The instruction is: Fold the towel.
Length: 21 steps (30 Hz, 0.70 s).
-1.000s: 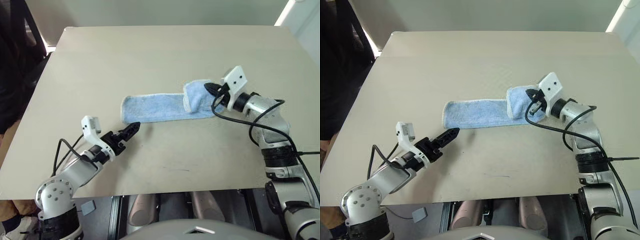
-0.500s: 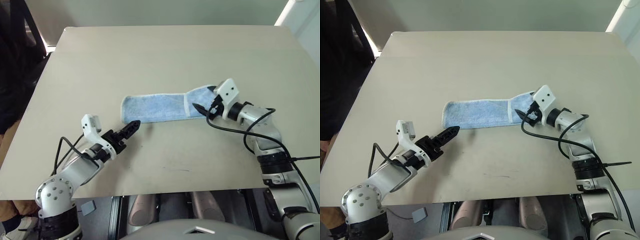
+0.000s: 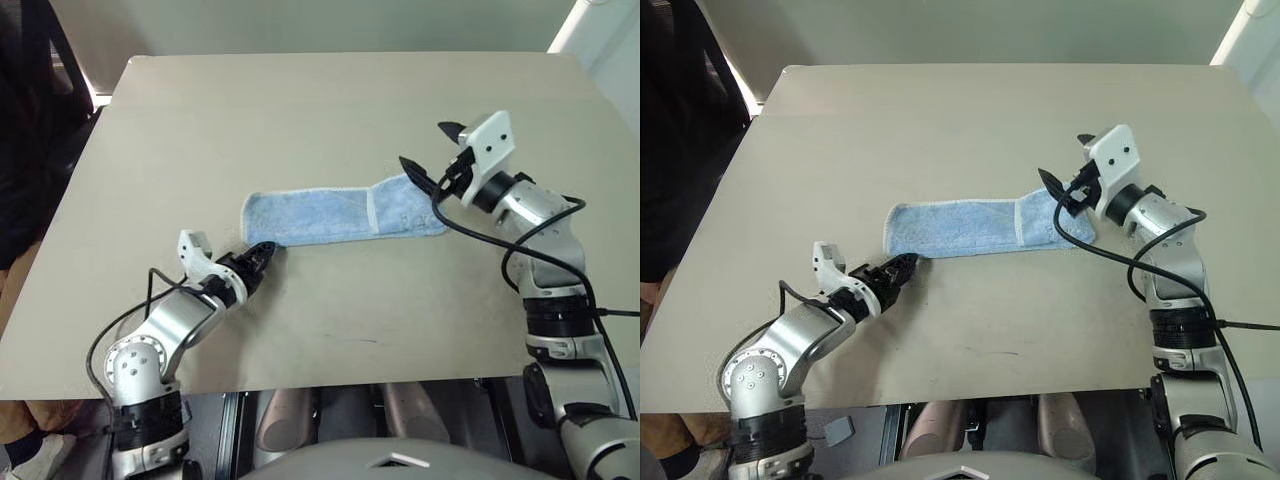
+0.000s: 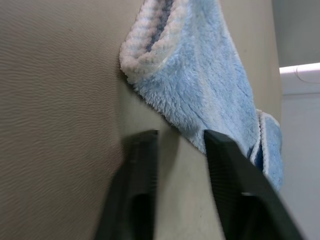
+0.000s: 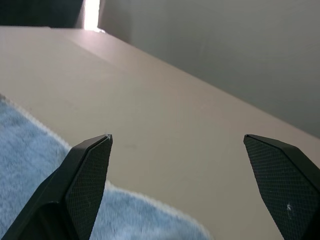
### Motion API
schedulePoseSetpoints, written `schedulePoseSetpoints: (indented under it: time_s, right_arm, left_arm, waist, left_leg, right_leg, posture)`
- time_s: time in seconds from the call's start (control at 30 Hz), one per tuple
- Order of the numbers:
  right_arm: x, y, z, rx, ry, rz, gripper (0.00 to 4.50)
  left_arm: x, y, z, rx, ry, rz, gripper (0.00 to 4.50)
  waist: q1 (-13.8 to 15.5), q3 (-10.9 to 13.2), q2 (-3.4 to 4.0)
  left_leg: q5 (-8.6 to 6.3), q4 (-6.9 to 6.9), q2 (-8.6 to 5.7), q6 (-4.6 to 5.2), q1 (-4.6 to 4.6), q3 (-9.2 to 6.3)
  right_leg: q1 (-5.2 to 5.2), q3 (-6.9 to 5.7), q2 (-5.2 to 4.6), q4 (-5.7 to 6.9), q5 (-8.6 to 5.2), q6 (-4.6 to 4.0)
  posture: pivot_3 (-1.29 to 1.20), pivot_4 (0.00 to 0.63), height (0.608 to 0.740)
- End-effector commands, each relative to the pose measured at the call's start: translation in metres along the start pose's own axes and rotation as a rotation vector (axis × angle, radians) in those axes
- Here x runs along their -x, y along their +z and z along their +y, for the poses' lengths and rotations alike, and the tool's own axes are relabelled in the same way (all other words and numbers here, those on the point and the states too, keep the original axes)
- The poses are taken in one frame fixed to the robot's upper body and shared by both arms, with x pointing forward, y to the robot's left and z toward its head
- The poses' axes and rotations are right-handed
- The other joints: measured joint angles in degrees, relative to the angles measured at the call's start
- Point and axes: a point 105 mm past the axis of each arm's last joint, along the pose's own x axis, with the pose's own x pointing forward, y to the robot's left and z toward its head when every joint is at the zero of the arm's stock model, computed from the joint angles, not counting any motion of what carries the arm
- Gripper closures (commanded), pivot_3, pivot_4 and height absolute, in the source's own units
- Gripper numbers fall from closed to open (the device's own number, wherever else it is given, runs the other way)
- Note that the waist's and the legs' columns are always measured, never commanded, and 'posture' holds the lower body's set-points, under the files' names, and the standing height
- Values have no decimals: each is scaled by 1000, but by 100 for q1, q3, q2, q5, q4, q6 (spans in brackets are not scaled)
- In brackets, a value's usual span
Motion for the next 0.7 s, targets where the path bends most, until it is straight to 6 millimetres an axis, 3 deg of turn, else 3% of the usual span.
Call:
schedulePoseSetpoints:
  time_s: [0.03,0.17,0.23,0.33,0.53,0.7]
  right_arm:
    - [1,21,-5,23,-20,-73,52]
    - [1,21,-4,27,-19,-69,52]
    - [3,20,-3,29,-22,-64,52]
    - [4,19,-3,29,-25,-59,52]
    - [5,17,-2,27,-27,-52,52]
    - [4,16,-1,23,-23,-50,52]
  left_arm:
    - [-13,0,-10,5,-36,1,3493]
    - [-16,3,-20,-4,-89,-15,3493]
    - [-13,5,-24,-4,-121,-30,3131]
    - [-10,7,-23,-3,-132,-38,2289]
    - [-1,9,-17,0,-118,-45,153]
    - [0,13,-6,41,-59,-75,25]
  waist:
    - [23,0,0]
    - [42,2,0]
    - [41,3,-1]
    - [41,3,0]
    - [35,3,-1]
    - [3,3,-1]
  left_leg:
    - [2,0,0,5,-1,0]
    - [4,0,-2,10,-4,0]
    - [2,0,-2,9,-4,0]
    - [-1,-6,0,7,-4,-1]
    - [-4,-15,0,3,-1,0]
    - [-4,-38,1,-3,15,1]
  right_leg:
    - [0,0,0,0,-1,1]
    - [1,0,-1,-2,-3,2]
    - [-1,0,0,-2,-5,0]
    - [-3,0,3,-2,-13,0]
    - [-4,0,4,-3,-22,-2]
    - [-4,1,5,-3,-31,-8]
  posture:
    - [0,150,736]
    - [0,150,736]
    - [0,150,736]
    - [0,150,736]
    - [0,150,736]
    - [0,150,736]
